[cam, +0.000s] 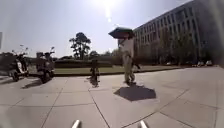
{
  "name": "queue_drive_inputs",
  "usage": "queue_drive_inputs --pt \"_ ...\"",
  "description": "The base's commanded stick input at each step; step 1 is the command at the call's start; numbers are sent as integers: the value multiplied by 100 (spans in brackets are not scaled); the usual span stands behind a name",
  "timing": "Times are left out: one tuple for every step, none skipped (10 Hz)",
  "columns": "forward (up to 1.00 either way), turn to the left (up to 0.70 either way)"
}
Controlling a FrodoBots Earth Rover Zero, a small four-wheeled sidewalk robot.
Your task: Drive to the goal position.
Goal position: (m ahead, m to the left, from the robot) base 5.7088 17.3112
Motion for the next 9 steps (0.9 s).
queue_drive_inputs --pt "6 10" --pt "6 12" --pt "6 12" --pt "6 12" --pt "6 12" --pt "6 12" --pt "6 12" --pt "6 12" --pt "6 12"
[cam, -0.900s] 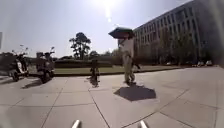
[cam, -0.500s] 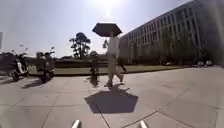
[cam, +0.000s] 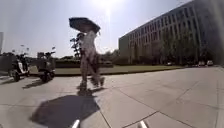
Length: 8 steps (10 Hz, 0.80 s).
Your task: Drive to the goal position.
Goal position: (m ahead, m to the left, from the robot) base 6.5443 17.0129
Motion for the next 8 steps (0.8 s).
queue_drive_inputs --pt "6 12" --pt "6 12" --pt "6 12" --pt "6 12" --pt "7 15" --pt "35 29" --pt "70 35" --pt "70 35"
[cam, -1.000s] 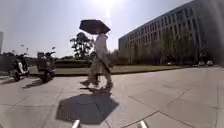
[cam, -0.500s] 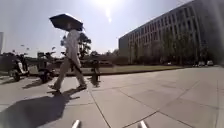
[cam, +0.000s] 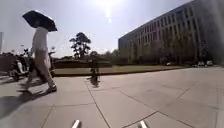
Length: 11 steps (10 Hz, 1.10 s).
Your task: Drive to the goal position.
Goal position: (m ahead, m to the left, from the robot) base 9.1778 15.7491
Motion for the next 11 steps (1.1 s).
queue_drive_inputs --pt "70 35" --pt "70 35" --pt "70 35" --pt "70 35" --pt "70 35" --pt "70 35" --pt "70 35" --pt "70 35" --pt "70 35" --pt "70 35" --pt "70 35"
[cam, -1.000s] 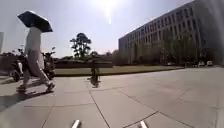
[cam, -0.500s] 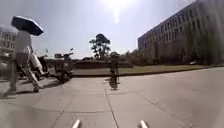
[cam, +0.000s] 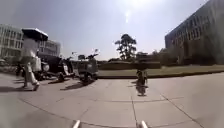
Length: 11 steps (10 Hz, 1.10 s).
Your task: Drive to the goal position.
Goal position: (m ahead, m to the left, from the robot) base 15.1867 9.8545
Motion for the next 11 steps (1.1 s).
queue_drive_inputs --pt "70 35" --pt "70 35" --pt "70 35" --pt "70 35" --pt "70 35" --pt "70 35" --pt "70 35" --pt "70 35" --pt "70 35" --pt "70 35" --pt "70 35"
